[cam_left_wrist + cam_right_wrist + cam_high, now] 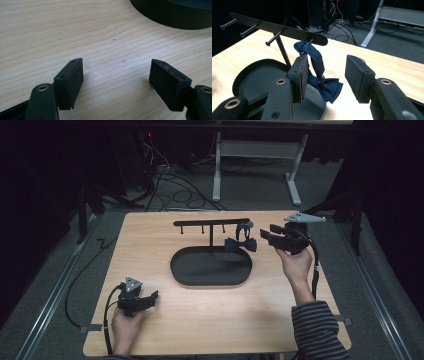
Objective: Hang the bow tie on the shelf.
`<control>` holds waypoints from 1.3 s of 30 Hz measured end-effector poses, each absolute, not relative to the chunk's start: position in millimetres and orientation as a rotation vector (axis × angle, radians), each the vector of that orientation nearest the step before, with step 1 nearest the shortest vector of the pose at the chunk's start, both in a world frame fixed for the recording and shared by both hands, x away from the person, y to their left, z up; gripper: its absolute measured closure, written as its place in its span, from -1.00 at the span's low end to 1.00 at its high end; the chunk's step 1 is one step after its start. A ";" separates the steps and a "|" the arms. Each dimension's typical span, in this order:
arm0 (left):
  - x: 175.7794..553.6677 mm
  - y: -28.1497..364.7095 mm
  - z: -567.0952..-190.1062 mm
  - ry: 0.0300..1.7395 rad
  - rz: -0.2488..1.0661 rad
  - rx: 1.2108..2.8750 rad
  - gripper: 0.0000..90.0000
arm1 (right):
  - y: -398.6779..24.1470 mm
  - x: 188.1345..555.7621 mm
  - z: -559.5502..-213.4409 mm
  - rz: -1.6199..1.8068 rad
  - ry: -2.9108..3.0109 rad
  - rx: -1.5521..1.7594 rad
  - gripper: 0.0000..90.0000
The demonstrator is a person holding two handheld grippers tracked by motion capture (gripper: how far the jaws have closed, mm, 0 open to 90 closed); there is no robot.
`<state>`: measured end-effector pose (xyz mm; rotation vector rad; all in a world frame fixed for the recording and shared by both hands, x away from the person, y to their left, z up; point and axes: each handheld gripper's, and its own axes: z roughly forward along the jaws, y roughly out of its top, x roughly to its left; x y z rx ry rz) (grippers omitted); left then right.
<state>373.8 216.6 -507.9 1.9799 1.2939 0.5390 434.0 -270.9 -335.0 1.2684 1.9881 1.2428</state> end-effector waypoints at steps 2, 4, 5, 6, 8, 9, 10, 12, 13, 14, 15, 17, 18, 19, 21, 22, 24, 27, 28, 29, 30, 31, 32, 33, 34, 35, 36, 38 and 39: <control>373.8 216.7 -507.9 1.294 0.539 1.980 -0.38 | -272.4 431.9 -334.7 1.240 1.988 1.268 0.22; 373.8 216.7 -507.9 1.294 0.539 1.980 -0.38 | -273.1 430.9 -334.9 1.242 1.988 1.270 0.21; 373.8 216.7 -507.9 1.294 0.539 1.979 -0.37 | -275.3 429.1 -335.4 1.244 1.987 1.269 0.21; 373.8 216.7 -507.9 1.294 0.539 1.980 -0.37 | -276.3 427.8 -335.8 1.244 1.986 1.276 0.21; 373.8 216.6 -507.9 1.293 0.539 1.980 -0.37 | -278.7 425.7 -336.5 1.246 1.983 1.284 0.21; 373.8 216.6 -507.9 1.294 0.539 1.980 -0.38 | -279.9 424.7 -337.0 1.247 1.979 1.286 0.21; 373.8 216.6 -507.9 1.294 0.539 1.980 -0.38 | -279.9 424.7 -337.0 1.247 1.979 1.286 0.21; 373.8 216.6 -507.9 1.294 0.539 1.980 -0.38 | -283.4 421.8 -338.3 1.249 1.975 1.286 0.21; 373.8 216.6 -507.9 1.294 0.540 1.981 -0.37 | -284.2 420.6 -338.7 1.250 1.972 1.294 0.21; 373.8 216.6 -507.9 1.294 0.540 1.981 -0.37 | -285.4 419.9 -339.1 1.251 1.972 1.296 0.21; 373.8 216.4 -508.0 1.293 0.541 1.980 -0.38 | -285.4 419.9 -339.1 1.251 1.972 1.296 0.21; 373.7 216.1 -508.2 1.293 0.545 1.980 -0.37 | -288.5 417.6 -339.8 1.251 1.967 1.302 0.21; 373.7 216.1 -508.2 1.293 0.545 1.980 -0.37 | -289.3 416.4 -339.7 1.250 1.965 1.306 0.21; 373.7 216.1 -508.1 1.293 0.545 1.980 -0.37 | -289.3 416.4 -339.7 1.250 1.965 1.306 0.21; 373.8 216.0 -508.2 1.293 0.546 1.980 -0.38 | -290.6 414.4 -340.2 1.254 1.962 1.308 0.21; 373.8 216.0 -508.2 1.292 0.546 1.980 -0.37 | -291.2 413.5 -340.5 1.255 1.959 1.307 0.21; 373.8 216.1 -508.2 1.293 0.545 1.980 -0.37 | -292.7 411.9 -341.1 1.256 1.960 1.308 0.21; 373.8 215.9 -508.2 1.293 0.547 1.981 -0.37 | -295.1 409.6 -342.8 1.264 1.965 1.317 0.21; 373.8 216.0 -508.2 1.293 0.546 1.981 -0.37 | -295.4 408.6 -343.1 1.266 1.963 1.322 0.21; 373.8 216.0 -508.2 1.293 0.546 1.980 -0.37 | -295.9 407.2 -343.3 1.267 1.962 1.320 0.21; 373.8 216.0 -508.2 1.293 0.546 1.980 -0.37 | -296.4 405.5 -343.6 1.274 1.958 1.321 0.21; 373.8 215.9 -508.2 1.292 0.547 1.981 -0.37 | -296.9 404.0 -343.5 1.271 1.957 1.319 0.21; 373.7 215.9 -508.2 1.292 0.547 1.982 -0.37 | -297.4 402.4 -343.6 1.274 1.956 1.319 0.21; 373.7 215.9 -508.2 1.293 0.547 1.981 -0.37 | -298.9 399.8 -344.1 1.276 1.952 1.315 0.21; 373.7 215.9 -508.2 1.293 0.547 1.981 -0.37 | -299.7 398.7 -344.4 1.274 1.952 1.315 0.21; 373.7 215.8 -508.2 1.293 0.548 1.982 -0.37 | -300.5 397.8 -344.8 1.277 1.950 1.315 0.21; 373.7 215.7 -508.1 1.293 0.549 1.983 -0.37 | -301.2 396.8 -345.2 1.279 1.948 1.321 0.21; 373.7 215.9 -508.0 1.292 0.549 1.987 -0.37 | -302.3 396.2 -345.6 1.281 1.947 1.316 0.21; 373.7 215.7 -508.2 1.293 0.549 1.983 -0.37 | -303.1 394.7 -346.0 1.281 1.943 1.320 0.21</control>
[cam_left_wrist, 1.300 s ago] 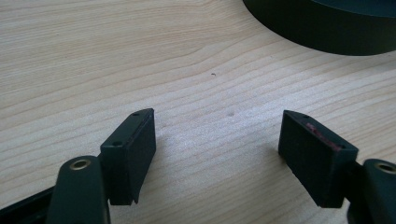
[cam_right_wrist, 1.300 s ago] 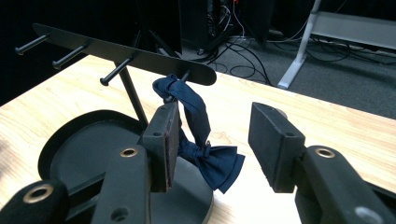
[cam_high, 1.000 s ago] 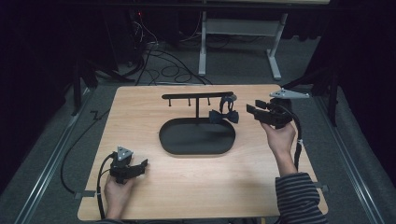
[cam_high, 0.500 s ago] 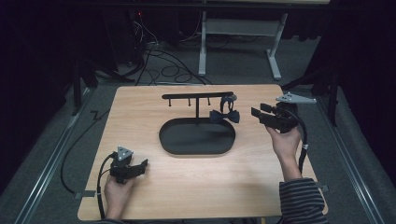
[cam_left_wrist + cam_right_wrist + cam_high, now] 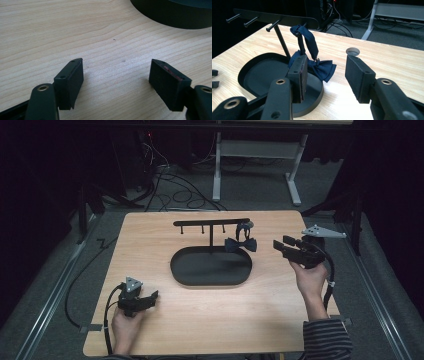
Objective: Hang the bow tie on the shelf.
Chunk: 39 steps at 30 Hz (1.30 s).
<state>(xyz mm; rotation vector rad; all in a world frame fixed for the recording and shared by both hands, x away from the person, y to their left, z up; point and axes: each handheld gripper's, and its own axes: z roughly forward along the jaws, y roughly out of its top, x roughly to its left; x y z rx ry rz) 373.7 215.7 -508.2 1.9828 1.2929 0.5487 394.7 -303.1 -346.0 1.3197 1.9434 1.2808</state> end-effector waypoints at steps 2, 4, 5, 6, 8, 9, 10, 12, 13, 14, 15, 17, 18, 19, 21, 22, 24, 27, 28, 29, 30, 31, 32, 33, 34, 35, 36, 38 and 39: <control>373.7 215.6 -508.2 1.292 0.549 1.984 -0.37 | -304.9 391.5 -347.2 1.285 1.941 1.317 0.21; 373.7 215.6 -508.2 1.292 0.549 1.984 -0.37 | -305.2 390.0 -347.6 1.286 1.938 1.322 0.21; 373.7 215.7 -508.2 1.293 0.549 1.983 -0.37 | -305.9 389.0 -348.1 1.285 1.937 1.318 0.21; 373.7 215.7 -508.2 1.293 0.549 1.983 -0.37 | -306.3 387.8 -348.5 1.283 1.937 1.324 0.21; 373.6 215.5 -508.1 1.292 0.550 1.985 -0.37 | -308.0 385.5 -350.0 1.284 1.934 1.325 0.21; 373.6 215.5 -508.2 1.292 0.550 1.985 -0.37 | -308.0 385.5 -350.0 1.284 1.934 1.325 0.21; 373.7 215.6 -508.1 1.292 0.549 1.984 -0.37 | -309.0 383.5 -351.1 1.288 1.930 1.327 0.21; 373.6 215.5 -508.2 1.292 0.549 1.984 -0.37 | -309.9 381.3 -352.3 1.289 1.926 1.329 0.20; 373.6 215.5 -508.2 1.292 0.550 1.985 -0.37 | -310.5 380.2 -352.8 1.288 1.926 1.327 0.20; 373.6 215.5 -508.2 1.292 0.550 1.985 -0.37 | -310.9 378.9 -353.3 1.290 1.923 1.329 0.20; 373.6 215.5 -508.2 1.292 0.550 1.985 -0.37 | -310.9 378.9 -353.3 1.290 1.923 1.329 0.20; 373.6 215.3 -508.2 1.292 0.552 1.986 -0.37 | -312.9 375.5 -354.8 1.292 1.920 1.332 0.20; 373.6 215.3 -508.2 1.292 0.552 1.986 -0.37 | -312.9 375.5 -354.8 1.292 1.920 1.332 0.20; 373.6 215.3 -508.2 1.292 0.552 1.986 -0.37 | -313.2 374.7 -355.2 1.295 1.917 1.333 0.20; 373.6 215.4 -508.1 1.292 0.550 1.985 -0.37 | -314.6 372.2 -356.5 1.296 1.914 1.333 0.20; 373.6 215.4 -508.2 1.292 0.551 1.986 -0.37 | -316.0 369.7 -358.1 1.303 1.908 1.337 0.20; 373.6 215.2 -508.2 1.291 0.552 1.986 -0.37 | -317.5 367.3 -359.4 1.307 1.903 1.340 0.20; 373.5 215.2 -508.2 1.291 0.552 1.987 -0.37 | -318.8 365.1 -360.4 1.308 1.898 1.348 0.20; 373.5 215.2 -508.0 1.291 0.551 1.990 -0.37 | -319.4 364.2 -360.9 1.309 1.897 1.350 0.20; 373.5 215.2 -508.1 1.292 0.552 1.988 -0.37 | -319.9 363.4 -361.2 1.308 1.896 1.351 0.20; 373.5 215.2 -508.1 1.291 0.552 1.989 -0.37 | -320.4 362.2 -361.8 1.312 1.893 1.348 0.20; 373.5 215.2 -508.1 1.291 0.552 1.988 -0.37 | -320.8 360.4 -362.8 1.311 1.892 1.347 0.20; 373.5 215.2 -508.1 1.291 0.552 1.988 -0.37 | -321.1 359.5 -363.6 1.314 1.890 1.347 0.20; 373.5 215.2 -508.1 1.291 0.552 1.988 -0.37 | -321.5 358.4 -364.4 1.312 1.888 1.348 0.20; 373.5 215.2 -508.1 1.291 0.552 1.988 -0.37 | -321.5 358.4 -364.4 1.312 1.888 1.348 0.20; 373.5 215.2 -508.1 1.291 0.552 1.988 -0.37 | -322.5 356.1 -366.4 1.314 1.878 1.354 0.20; 373.5 215.2 -508.1 1.292 0.553 1.988 -0.37 | -322.5 356.1 -366.4 1.314 1.878 1.354 0.20; 373.5 215.2 -508.1 1.292 0.553 1.988 -0.37 | -323.9 354.1 -369.0 1.320 1.867 1.366 0.20; 373.5 215.2 -508.1 1.292 0.553 1.988 -0.37 | -324.4 353.6 -370.0 1.326 1.864 1.366 0.20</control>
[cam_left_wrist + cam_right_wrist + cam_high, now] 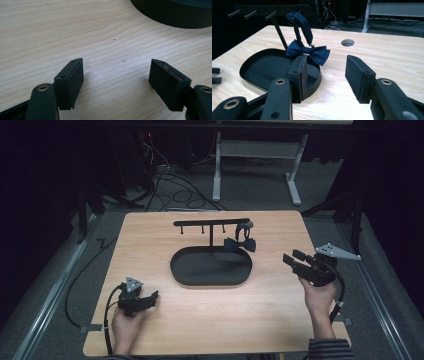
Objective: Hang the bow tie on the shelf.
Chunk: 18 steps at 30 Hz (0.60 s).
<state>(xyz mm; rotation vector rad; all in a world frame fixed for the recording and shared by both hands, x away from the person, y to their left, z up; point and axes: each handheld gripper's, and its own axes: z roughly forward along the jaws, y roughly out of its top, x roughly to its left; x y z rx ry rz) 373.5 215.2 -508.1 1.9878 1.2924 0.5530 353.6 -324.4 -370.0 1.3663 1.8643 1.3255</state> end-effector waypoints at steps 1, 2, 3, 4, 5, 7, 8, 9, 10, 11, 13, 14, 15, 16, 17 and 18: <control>373.4 215.2 -508.1 1.293 0.553 1.988 -0.37 | -325.3 351.6 -372.4 1.326 1.858 1.371 0.20; 373.5 215.2 -508.1 1.292 0.553 1.988 -0.37 | -325.3 350.7 -373.2 1.327 1.856 1.376 0.20; 373.4 215.2 -508.1 1.292 0.553 1.988 -0.37 | -325.3 350.7 -373.2 1.327 1.856 1.376 0.20; 373.5 215.2 -508.1 1.292 0.553 1.988 -0.37 | -325.5 349.0 -375.6 1.336 1.854 1.378 0.20; 373.5 215.2 -508.2 1.292 0.553 1.986 -0.37 | -325.3 347.9 -376.6 1.339 1.855 1.382 0.20; 373.5 215.2 -508.2 1.292 0.553 1.986 -0.37 | -324.7 345.9 -377.9 1.344 1.856 1.380 0.20; 373.4 215.2 -508.2 1.293 0.553 1.985 -0.37 | -324.7 345.9 -377.9 1.344 1.856 1.380 0.20; 373.3 215.2 -508.1 1.294 0.553 1.987 -0.37 | -324.8 345.1 -378.7 1.347 1.859 1.374 0.20; 373.3 215.2 -508.1 1.295 0.554 1.987 -0.37 | -324.9 343.8 -381.3 1.348 1.862 1.379 0.20; 373.3 215.1 -508.1 1.294 0.554 1.987 -0.37 | -325.2 343.6 -382.4 1.350 1.863 1.380 0.20; 373.3 215.1 -508.1 1.295 0.554 1.987 -0.37 | -325.5 343.0 -383.9 1.351 1.864 1.385 0.20; 373.3 215.1 -508.1 1.294 0.554 1.987 -0.37 | -325.8 341.8 -385.9 1.352 1.862 1.391 0.20; 373.3 215.1 -508.1 1.294 0.554 1.987 -0.37 | -326.1 341.2 -387.1 1.354 1.861 1.392 0.20; 373.3 215.2 -508.0 1.294 0.553 1.988 -0.37 | -327.0 338.9 -390.5 1.357 1.856 1.396 0.20; 373.3 215.2 -508.0 1.294 0.553 1.989 -0.37 | -327.4 338.0 -392.3 1.359 1.854 1.399 0.20; 373.3 215.2 -508.0 1.294 0.553 1.989 -0.37 | -327.8 337.1 -394.0 1.362 1.853 1.402 0.20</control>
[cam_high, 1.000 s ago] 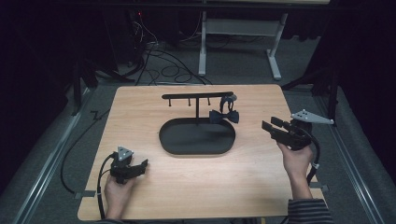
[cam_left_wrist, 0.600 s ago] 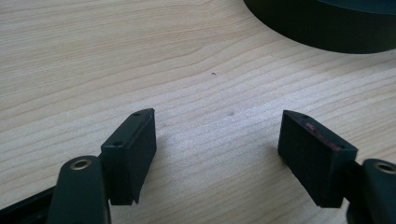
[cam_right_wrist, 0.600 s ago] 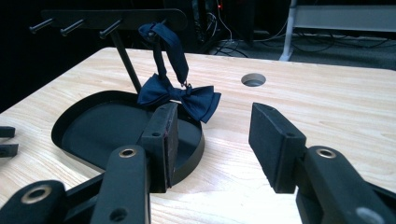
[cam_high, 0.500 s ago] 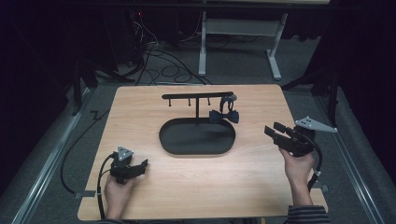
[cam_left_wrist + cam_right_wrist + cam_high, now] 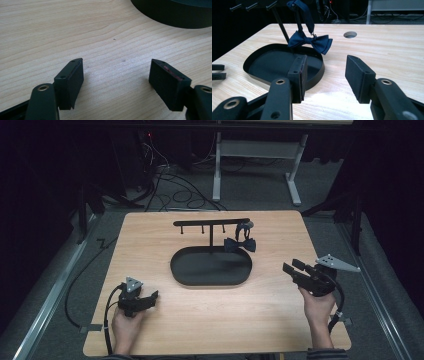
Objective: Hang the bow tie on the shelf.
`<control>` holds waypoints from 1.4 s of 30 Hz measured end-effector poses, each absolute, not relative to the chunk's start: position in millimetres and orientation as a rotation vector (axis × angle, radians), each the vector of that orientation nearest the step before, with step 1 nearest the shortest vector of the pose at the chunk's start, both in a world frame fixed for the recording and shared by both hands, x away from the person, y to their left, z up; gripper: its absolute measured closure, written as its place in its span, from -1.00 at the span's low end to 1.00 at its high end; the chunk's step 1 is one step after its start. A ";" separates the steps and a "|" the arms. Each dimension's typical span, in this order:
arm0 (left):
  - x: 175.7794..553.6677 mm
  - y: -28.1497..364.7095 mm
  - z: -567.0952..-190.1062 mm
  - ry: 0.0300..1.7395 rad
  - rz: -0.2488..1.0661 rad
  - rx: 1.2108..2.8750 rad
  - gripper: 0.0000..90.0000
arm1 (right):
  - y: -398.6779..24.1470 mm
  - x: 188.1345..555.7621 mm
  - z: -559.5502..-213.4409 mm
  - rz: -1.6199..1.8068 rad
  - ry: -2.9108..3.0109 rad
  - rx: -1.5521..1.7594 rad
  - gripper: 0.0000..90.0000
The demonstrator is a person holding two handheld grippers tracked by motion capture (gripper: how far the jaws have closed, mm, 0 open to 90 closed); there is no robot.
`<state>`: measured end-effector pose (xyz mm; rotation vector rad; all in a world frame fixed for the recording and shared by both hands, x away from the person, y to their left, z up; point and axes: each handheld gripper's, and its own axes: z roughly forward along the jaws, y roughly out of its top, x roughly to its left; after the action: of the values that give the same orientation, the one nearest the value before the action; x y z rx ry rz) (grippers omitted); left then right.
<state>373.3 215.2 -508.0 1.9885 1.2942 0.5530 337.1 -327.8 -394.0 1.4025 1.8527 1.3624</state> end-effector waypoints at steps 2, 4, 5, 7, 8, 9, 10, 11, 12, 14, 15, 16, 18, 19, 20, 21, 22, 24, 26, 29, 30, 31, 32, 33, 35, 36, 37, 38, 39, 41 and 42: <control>373.3 215.2 -508.0 1.294 0.553 1.989 -0.37 | -328.1 336.1 -397.1 1.365 1.854 1.410 0.20; 373.3 215.2 -508.0 1.294 0.553 1.989 -0.37 | -328.2 335.0 -399.3 1.364 1.858 1.412 0.20; 373.3 215.2 -508.0 1.294 0.553 1.989 -0.37 | -328.2 335.0 -399.3 1.364 1.858 1.412 0.20; 373.3 215.1 -508.0 1.294 0.553 1.989 -0.37 | -328.1 333.7 -400.4 1.359 1.862 1.407 0.20; 373.3 215.2 -508.0 1.294 0.553 1.989 -0.37 | -327.8 332.7 -400.7 1.357 1.861 1.410 0.20; 373.3 215.1 -508.0 1.294 0.553 1.989 -0.37 | -327.9 332.1 -401.2 1.359 1.861 1.406 0.20; 373.3 215.1 -508.0 1.294 0.553 1.989 -0.37 | -328.0 331.5 -401.6 1.363 1.860 1.408 0.20; 373.3 215.1 -508.0 1.294 0.553 1.989 -0.37 | -327.8 330.9 -402.0 1.364 1.859 1.411 0.20; 373.3 215.1 -508.0 1.294 0.553 1.989 -0.37 | -327.4 330.1 -403.1 1.366 1.859 1.408 0.21; 373.3 215.1 -508.0 1.294 0.553 1.989 -0.37 | -327.1 329.7 -403.9 1.368 1.862 1.408 0.20; 373.3 215.1 -508.0 1.294 0.553 1.988 -0.37 | -326.0 329.2 -406.0 1.367 1.864 1.415 0.20; 373.3 215.1 -508.0 1.294 0.553 1.989 -0.37 | -325.6 329.4 -407.2 1.370 1.865 1.414 0.20; 373.3 215.2 -508.0 1.294 0.553 1.989 -0.37 | -324.6 329.7 -410.0 1.375 1.871 1.417 0.20; 373.3 215.2 -508.0 1.294 0.553 1.989 -0.37 | -323.8 330.1 -411.6 1.378 1.878 1.419 0.20; 373.3 215.1 -508.0 1.294 0.553 1.988 -0.37 | -322.8 330.5 -413.2 1.379 1.884 1.422 0.20; 373.3 215.1 -508.0 1.294 0.553 1.988 -0.37 | -322.8 330.5 -413.2 1.379 1.884 1.422 0.20; 373.3 215.1 -508.0 1.294 0.553 1.988 -0.37 | -321.8 330.8 -414.9 1.379 1.890 1.423 0.20; 373.3 215.1 -508.0 1.294 0.553 1.988 -0.37 | -320.0 331.4 -418.4 1.379 1.899 1.425 0.20; 373.3 215.2 -508.0 1.294 0.553 1.989 -0.37 | -318.5 331.4 -422.5 1.382 1.901 1.429 0.19; 373.3 215.2 -508.0 1.294 0.553 1.989 -0.37 | -317.2 331.2 -425.1 1.381 1.908 1.432 0.19; 373.3 215.2 -508.0 1.294 0.553 1.989 -0.37 | -316.8 331.2 -425.8 1.379 1.912 1.434 0.19; 373.3 215.2 -508.0 1.294 0.553 1.989 -0.37 | -316.3 331.2 -426.4 1.381 1.914 1.433 0.19; 373.3 215.1 -508.0 1.294 0.553 1.989 -0.37 | -316.3 331.2 -426.4 1.381 1.914 1.433 0.19; 373.3 215.1 -508.0 1.294 0.553 1.989 -0.37 | -314.9 331.0 -427.7 1.386 1.916 1.436 0.19; 373.3 215.2 -508.0 1.294 0.553 1.989 -0.37 | -314.2 331.0 -428.4 1.389 1.917 1.434 0.20; 373.3 215.2 -508.0 1.294 0.553 1.989 -0.37 | -312.2 331.3 -429.6 1.397 1.920 1.434 0.19; 373.3 215.2 -508.0 1.294 0.553 1.989 -0.37 | -312.2 331.3 -429.6 1.397 1.920 1.434 0.19; 373.3 215.2 -508.0 1.294 0.552 1.989 -0.37 | -310.9 331.3 -430.1 1.396 1.923 1.440 0.19; 373.3 215.2 -508.0 1.294 0.553 1.989 -0.37 | -309.8 332.4 -431.0 1.399 1.926 1.432 0.19; 373.3 215.2 -508.0 1.294 0.552 1.988 -0.37 | -307.1 333.8 -432.1 1.400 1.936 1.433 0.19; 373.3 215.2 -508.1 1.294 0.554 1.988 -0.37 | -305.4 334.2 -432.6 1.401 1.940 1.437 0.19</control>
<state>373.3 215.2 -508.1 1.9876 1.2939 0.5537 334.2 -305.4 -432.6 1.4367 1.9396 1.4005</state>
